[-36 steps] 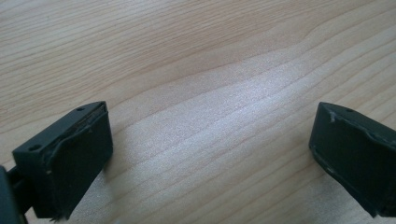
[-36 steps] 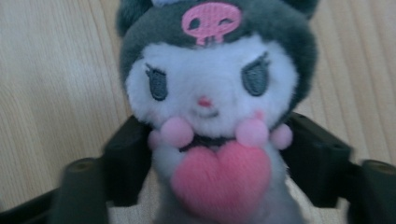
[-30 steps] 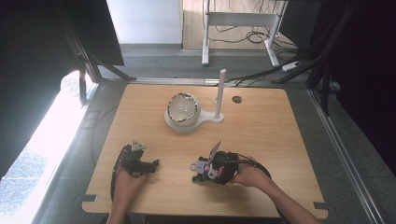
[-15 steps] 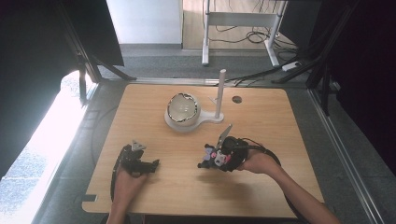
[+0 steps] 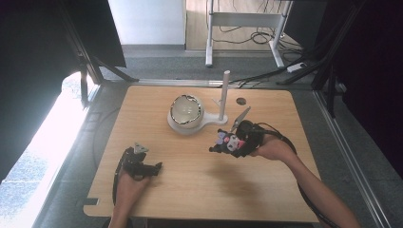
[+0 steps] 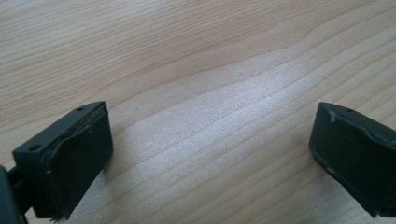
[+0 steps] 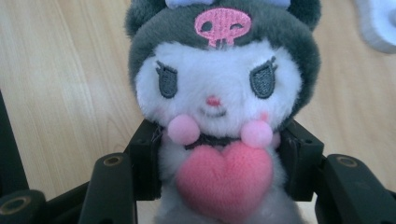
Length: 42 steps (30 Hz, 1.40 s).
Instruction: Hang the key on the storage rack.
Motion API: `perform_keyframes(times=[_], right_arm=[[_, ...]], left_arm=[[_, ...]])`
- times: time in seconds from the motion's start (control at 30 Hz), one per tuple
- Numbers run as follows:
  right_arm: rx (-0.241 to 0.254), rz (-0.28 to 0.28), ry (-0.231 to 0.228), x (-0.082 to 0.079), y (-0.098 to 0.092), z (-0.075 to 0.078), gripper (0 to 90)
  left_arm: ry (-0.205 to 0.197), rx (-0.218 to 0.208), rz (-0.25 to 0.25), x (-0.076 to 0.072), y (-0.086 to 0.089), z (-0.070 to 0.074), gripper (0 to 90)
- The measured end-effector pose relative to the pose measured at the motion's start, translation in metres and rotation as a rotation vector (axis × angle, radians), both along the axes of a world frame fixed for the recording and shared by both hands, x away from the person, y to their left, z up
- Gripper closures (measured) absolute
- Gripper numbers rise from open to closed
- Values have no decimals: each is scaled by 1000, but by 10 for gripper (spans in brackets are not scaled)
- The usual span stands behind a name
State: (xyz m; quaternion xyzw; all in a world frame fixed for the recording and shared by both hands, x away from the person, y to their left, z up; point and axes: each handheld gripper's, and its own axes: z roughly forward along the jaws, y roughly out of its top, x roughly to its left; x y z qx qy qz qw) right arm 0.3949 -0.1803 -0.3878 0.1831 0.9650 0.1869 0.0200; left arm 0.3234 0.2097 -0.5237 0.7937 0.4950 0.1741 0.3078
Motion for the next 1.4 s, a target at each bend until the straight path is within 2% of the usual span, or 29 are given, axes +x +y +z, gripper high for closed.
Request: perform_keyframes(times=[0.13,0.37,0.73,0.97,1.27,1.4], right_arm=[[13,-23,1,8,-6,9,432],[15,-78,-33,27,-19,31,432],[37,-156,-72,51,-33,52,433],[49,-214,-105,66,-46,76,433],[59,-287,-148,85,-53,99,434],[63,-296,-161,91,-54,104,434]], left_arm=[[1,1,-1,0,0,0,0],[1,0,0,0,0,0,0],[0,0,0,0,0,0,0],[4,0,-2,0,0,0,0],[3,0,-2,0,0,0,0],[3,0,-2,0,0,0,0]])
